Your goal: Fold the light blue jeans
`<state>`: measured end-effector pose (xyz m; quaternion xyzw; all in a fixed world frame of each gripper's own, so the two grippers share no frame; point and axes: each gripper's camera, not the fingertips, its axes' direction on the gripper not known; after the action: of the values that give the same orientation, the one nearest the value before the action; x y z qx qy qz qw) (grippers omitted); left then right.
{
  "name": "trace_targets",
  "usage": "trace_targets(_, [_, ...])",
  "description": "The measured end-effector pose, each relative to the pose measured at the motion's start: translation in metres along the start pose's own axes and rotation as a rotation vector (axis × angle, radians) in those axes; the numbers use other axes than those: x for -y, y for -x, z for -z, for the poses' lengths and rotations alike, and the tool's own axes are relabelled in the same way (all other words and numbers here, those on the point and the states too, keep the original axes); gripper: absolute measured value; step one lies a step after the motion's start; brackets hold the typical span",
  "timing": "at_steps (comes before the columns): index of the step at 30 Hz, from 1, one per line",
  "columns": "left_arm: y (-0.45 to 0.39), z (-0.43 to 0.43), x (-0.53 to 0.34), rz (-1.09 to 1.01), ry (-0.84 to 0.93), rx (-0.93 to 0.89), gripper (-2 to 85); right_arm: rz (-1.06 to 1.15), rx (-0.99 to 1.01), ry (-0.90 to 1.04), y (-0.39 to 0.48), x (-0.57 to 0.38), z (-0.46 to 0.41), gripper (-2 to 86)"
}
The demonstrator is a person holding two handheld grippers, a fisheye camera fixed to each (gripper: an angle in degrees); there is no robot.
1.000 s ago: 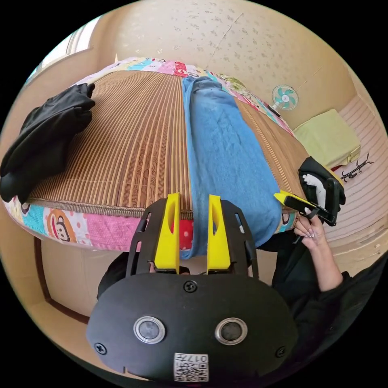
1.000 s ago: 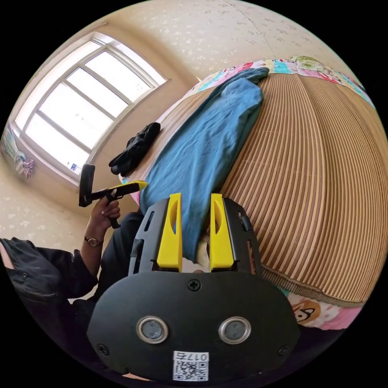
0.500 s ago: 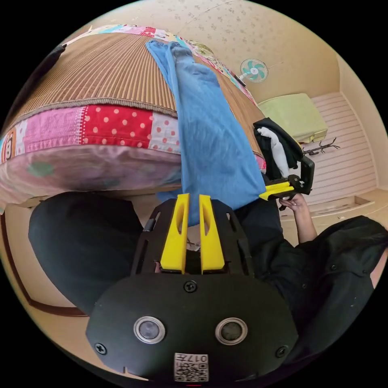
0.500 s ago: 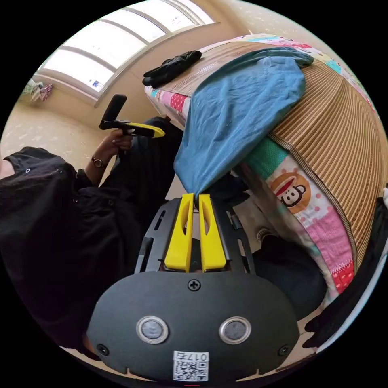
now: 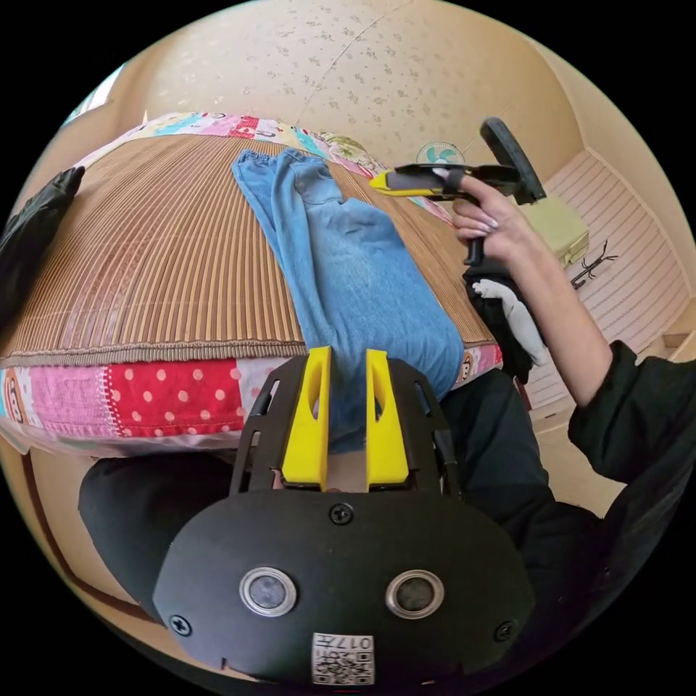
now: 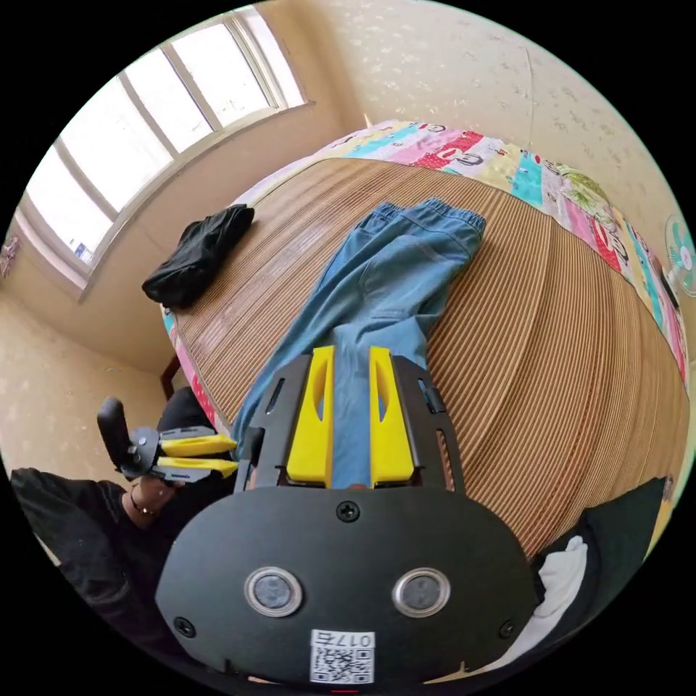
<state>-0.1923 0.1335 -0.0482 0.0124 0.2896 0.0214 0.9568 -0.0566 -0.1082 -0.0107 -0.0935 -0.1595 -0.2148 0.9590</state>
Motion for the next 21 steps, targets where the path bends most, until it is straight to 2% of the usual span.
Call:
trace_targets(3, [0.007, 0.0, 0.003, 0.007, 0.015, -0.038, 6.8, -0.126, -0.04, 0.034, -0.012, 0.086, -0.048, 10.3])
trace_targets(7, [0.02, -0.002, 0.007, 0.014, 0.029, -0.086, 5.8, -0.221, -0.042, 0.068, -0.023, 0.133, -0.098, 10.0])
trace_targets(10, [0.035, -0.008, 0.011, 0.042, 0.029, -0.182, 4.8, -0.224, -0.114, -0.108, -0.007, 0.131, -0.086, 4.7])
trace_targets(12, [0.044, -0.012, 0.018, 0.062, 0.054, -0.24, 4.1, -0.104, -0.121, -0.306, 0.025, 0.121, -0.058, 2.4])
trace_targets(14, [0.047, -0.014, 0.021, 0.064, 0.07, -0.247, 3.6, 0.03, -0.07, -0.361, 0.044, 0.12, -0.05, 2.0])
trace_targets(16, [0.048, -0.014, 0.021, 0.062, 0.068, -0.256, 3.4, 0.101, -0.043, -0.307, 0.049, 0.129, -0.058, 2.2])
trace_targets(19, [0.047, -0.013, 0.019, 0.054, 0.053, -0.258, 4.2, 0.025, -0.051, -0.042, 0.021, 0.151, -0.083, 4.5])
trace_targets(20, [0.045, -0.011, 0.019, 0.053, 0.05, -0.255, 4.7, 0.01, -0.043, -0.012, 0.011, 0.147, -0.077, 5.8])
trace_targets(21, [0.043, -0.009, 0.018, 0.052, 0.044, -0.246, 5.2, 0.021, -0.066, -0.093, 0.008, 0.13, -0.053, 6.6])
